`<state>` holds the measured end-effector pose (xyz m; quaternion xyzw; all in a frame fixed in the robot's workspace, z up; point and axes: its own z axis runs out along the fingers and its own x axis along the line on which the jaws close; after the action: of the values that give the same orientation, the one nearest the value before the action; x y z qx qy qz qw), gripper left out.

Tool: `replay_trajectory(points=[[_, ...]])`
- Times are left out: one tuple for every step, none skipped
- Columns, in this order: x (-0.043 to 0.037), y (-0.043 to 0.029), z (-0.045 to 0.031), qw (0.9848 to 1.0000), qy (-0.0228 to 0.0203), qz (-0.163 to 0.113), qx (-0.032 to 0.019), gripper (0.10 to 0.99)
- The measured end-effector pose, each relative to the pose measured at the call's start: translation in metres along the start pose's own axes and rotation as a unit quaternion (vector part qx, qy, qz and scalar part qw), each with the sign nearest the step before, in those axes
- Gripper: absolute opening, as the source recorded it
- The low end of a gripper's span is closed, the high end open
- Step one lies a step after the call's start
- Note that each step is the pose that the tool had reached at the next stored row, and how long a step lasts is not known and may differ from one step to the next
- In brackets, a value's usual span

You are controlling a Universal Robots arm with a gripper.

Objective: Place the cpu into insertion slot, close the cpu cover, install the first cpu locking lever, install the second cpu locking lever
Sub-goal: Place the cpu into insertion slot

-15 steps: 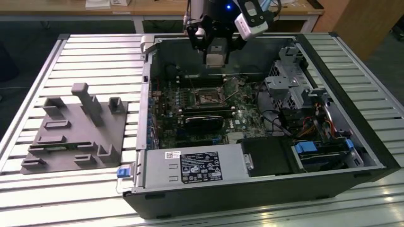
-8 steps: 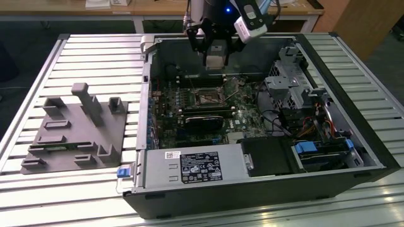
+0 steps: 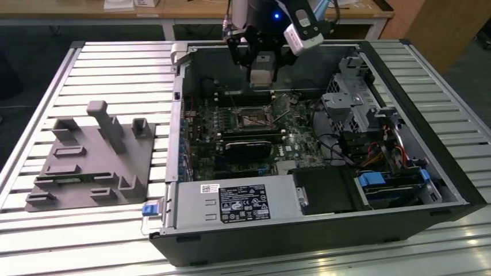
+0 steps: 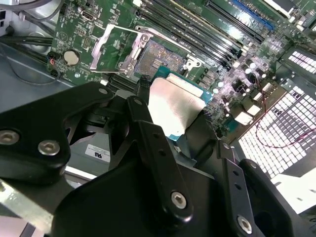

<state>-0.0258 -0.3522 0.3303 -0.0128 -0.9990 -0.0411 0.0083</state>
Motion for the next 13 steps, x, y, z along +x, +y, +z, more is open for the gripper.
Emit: replay_trajectory(points=[[0.0000,0.0000,0.0006,1.0000,0.0000,0.000,0.0000,0.541],[0.0000,-0.0001,0.0011,1.0000,0.0000,0.000,0.0000,0.541],[0.0000,-0.0002,0.0017,1.0000,0.0000,0.000,0.0000,0.541],[0.0000,-0.0002,0.0022,1.0000,0.0000,0.000,0.0001,0.541],[0.0000,-0.0002,0.0028,1.0000,0.0000,0.000,0.0000,0.541],[0.0000,-0.0003,0.0034,1.0000,0.0000,0.000,0.0000,0.541],[-0.0001,-0.0003,0.0040,1.0000,0.0000,0.000,0.0001,0.541],[-0.0001,-0.0004,0.0046,1.0000,0.0000,0.000,0.0001,0.541],[-0.0001,-0.0004,0.0052,1.0000,0.0000,0.000,0.0001,0.541],[-0.0001,-0.0005,0.0059,1.0000,0.0000,0.000,0.0001,0.541],[-0.0001,-0.0006,0.0066,1.0000,0.0000,0.000,0.0001,0.541],[-0.0001,-0.0006,0.0072,1.0000,0.0000,0.000,0.0001,0.541],[-0.0001,-0.0007,0.0079,1.0000,0.0000,0.000,0.0001,0.541]])
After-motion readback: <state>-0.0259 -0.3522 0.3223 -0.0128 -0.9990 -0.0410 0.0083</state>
